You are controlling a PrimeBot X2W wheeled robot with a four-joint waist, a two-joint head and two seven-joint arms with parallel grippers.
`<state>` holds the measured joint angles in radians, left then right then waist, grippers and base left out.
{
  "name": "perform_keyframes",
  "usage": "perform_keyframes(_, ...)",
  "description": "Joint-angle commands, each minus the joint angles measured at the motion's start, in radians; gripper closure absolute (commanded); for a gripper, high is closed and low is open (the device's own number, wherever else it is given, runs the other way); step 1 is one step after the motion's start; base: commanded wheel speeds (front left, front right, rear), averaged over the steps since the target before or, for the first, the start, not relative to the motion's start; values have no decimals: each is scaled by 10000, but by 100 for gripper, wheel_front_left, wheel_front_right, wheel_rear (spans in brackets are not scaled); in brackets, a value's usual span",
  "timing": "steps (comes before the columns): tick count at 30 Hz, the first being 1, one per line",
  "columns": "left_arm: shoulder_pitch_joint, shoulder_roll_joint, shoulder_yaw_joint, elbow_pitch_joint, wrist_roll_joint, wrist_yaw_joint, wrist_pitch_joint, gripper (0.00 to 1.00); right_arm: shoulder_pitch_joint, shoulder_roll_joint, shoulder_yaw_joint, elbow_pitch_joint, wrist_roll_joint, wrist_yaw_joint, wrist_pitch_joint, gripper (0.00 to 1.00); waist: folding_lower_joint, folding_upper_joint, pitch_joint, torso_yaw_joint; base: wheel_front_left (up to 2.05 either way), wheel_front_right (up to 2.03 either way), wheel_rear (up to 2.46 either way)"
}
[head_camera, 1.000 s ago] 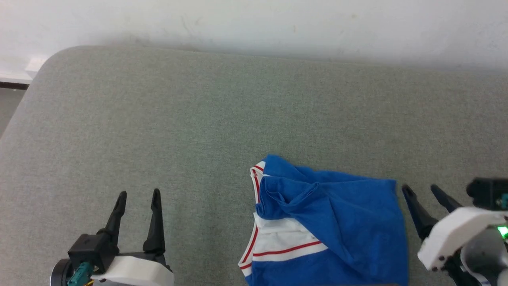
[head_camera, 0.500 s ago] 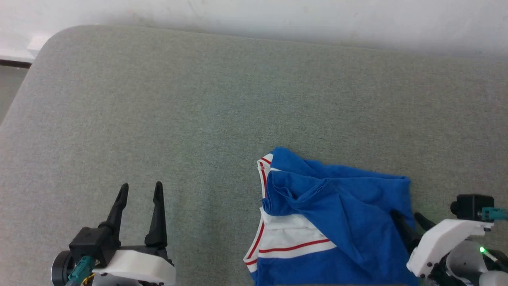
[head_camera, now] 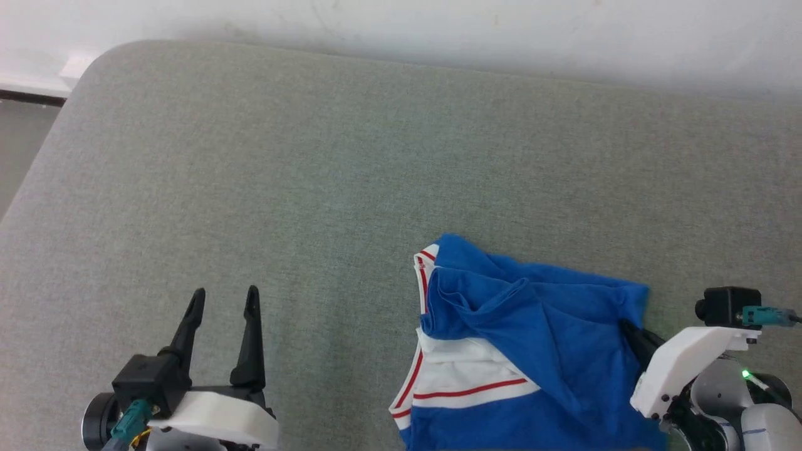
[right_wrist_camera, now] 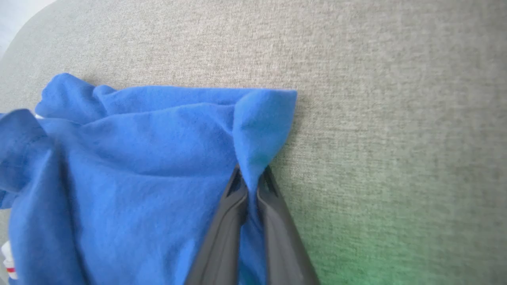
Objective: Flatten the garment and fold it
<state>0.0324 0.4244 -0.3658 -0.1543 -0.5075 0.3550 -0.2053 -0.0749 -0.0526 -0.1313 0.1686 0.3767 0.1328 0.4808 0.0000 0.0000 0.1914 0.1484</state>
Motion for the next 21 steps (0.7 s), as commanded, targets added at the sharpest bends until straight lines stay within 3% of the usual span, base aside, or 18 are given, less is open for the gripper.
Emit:
perform_keyframes(1, -165, 59, -10, -10, 45, 70, 16, 0, -33, 24, -34, -10, -104, -21, -10, 100, 0, 0, -163, -195, 0, 0, 0)
perform_keyframes(13, -16, 232, 131, -118, -11, 172, 36, 0, -860, -16, -86, -554, -1188, -21, 135, 100, 0, 0, -479, -1296, 0, 0, 0)
perform_keyframes(21, -308, 502, 177, -375, 134, 206, 241, 0, -2048, -1030, -13, -881, -1682, -21, 606, 100, 0, 0, -223, -2261, 0, 0, 0)
